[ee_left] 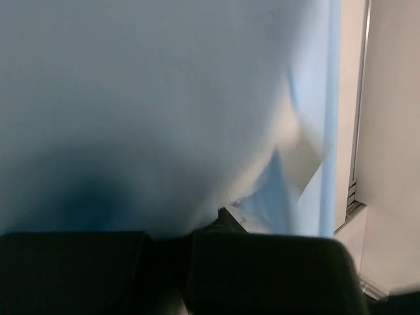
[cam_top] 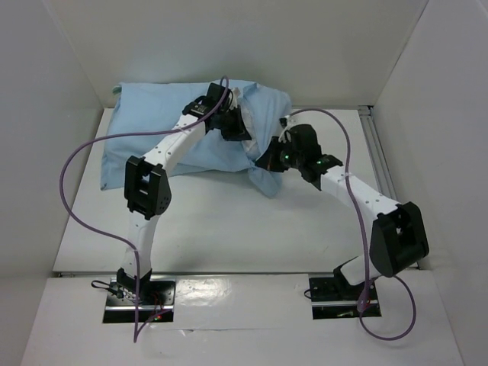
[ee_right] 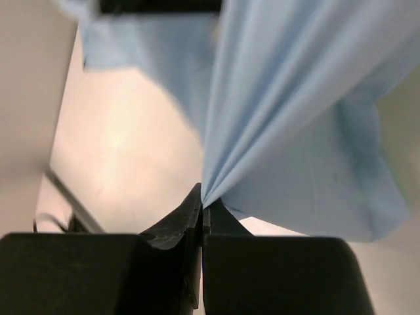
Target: Put the pillow into the pillowcase
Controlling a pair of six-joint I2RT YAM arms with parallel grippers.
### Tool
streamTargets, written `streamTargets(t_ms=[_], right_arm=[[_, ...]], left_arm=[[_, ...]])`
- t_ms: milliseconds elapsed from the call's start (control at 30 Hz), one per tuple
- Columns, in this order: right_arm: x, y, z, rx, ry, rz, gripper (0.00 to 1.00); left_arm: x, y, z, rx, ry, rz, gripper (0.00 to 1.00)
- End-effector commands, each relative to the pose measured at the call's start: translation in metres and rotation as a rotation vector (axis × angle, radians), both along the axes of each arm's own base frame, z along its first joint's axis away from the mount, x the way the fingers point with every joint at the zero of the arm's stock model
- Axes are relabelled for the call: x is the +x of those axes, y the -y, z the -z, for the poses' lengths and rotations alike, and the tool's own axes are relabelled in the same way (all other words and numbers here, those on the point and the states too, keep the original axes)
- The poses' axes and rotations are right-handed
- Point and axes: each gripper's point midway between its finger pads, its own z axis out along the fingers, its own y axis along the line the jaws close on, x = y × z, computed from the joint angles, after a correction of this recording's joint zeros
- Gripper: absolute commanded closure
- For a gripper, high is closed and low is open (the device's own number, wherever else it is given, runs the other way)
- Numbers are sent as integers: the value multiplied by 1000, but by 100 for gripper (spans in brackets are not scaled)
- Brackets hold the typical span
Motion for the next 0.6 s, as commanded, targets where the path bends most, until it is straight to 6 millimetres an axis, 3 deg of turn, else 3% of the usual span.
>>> streamTargets(t_ms=[0, 100, 133, 233, 267, 300, 333, 400, 467, 533, 567], right_arm=[[-72, -48, -16, 19, 12, -389, 100], [-94, -79, -64, 81, 128, -554, 100], [-93, -86, -92, 107, 188, -575, 100], [-99, -87, -148, 145, 352, -594, 100], [-100, -86, -166, 152, 404, -596, 100], [-95, -83, -170, 137, 429, -565, 100], [-92, -81, -167, 123, 419, -542, 100], [-80, -75, -131, 62, 341, -494, 100], [-66, -66, -68, -22, 198, -423, 100], [-54, -57, -18, -82, 71, -347, 100], [-57, -51, 4, -124, 6, -333, 91]], left_arm=[[42, -14, 2, -2, 81, -129, 100], [40, -15, 13, 7, 62, -129, 100], [34, -12, 25, 17, 42, -120, 100], [25, -14, 40, 32, 11, -104, 100], [24, -9, 33, 24, 28, -95, 100], [19, -6, 38, 39, 30, -72, 100], [18, -4, 32, 27, 36, -63, 100], [10, 3, 15, 16, 73, -17, 100], [-4, 16, -10, -35, 88, 69, 100], [-15, 19, -24, -39, 99, 149, 100], [-20, 22, -42, -57, 118, 192, 100]])
